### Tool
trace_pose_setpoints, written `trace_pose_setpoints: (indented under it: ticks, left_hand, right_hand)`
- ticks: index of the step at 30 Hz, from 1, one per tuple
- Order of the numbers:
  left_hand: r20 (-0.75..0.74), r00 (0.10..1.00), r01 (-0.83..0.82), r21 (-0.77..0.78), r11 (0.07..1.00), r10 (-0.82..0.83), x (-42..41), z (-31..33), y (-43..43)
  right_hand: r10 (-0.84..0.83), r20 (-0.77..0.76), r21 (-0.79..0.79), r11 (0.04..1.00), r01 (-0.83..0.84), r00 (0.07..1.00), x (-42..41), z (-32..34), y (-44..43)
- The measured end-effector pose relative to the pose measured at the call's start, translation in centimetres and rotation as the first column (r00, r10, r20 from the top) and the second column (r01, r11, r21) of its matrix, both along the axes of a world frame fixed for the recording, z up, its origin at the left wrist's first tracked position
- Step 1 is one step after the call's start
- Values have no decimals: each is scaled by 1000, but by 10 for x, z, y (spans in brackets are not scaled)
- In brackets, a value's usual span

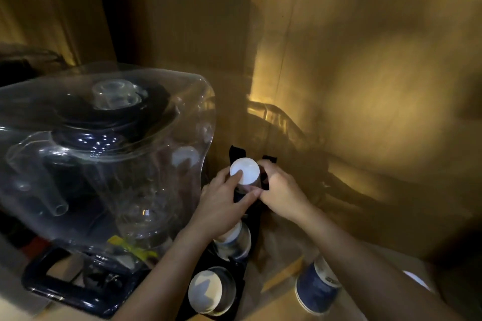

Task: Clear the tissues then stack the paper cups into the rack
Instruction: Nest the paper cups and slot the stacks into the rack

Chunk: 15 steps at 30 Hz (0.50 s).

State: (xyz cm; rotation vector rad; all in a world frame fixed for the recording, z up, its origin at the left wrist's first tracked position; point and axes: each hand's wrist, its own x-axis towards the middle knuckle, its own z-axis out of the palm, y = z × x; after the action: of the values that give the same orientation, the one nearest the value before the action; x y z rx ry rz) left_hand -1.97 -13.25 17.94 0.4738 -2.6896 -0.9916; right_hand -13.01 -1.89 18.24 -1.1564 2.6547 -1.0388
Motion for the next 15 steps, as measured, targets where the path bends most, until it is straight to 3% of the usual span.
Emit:
trace_pose_setpoints:
  ticks: [7, 12, 15]
  left_hand:
    - [-60, 996, -75, -57, 996, 71, 2, 13, 15]
    - [-286, 957, -9, 116, 993, 42, 1, 29, 68]
    - [-262, 965, 117, 351, 929, -22, -8, 14, 100]
  right_hand:
    - [-11, 22, 61, 998, 9, 1000, -13, 24, 48]
    - [-136, 96, 74, 989, 129, 986, -20, 18, 100]
    - [-260, 241, 28, 965, 261, 935, -17, 0, 127]
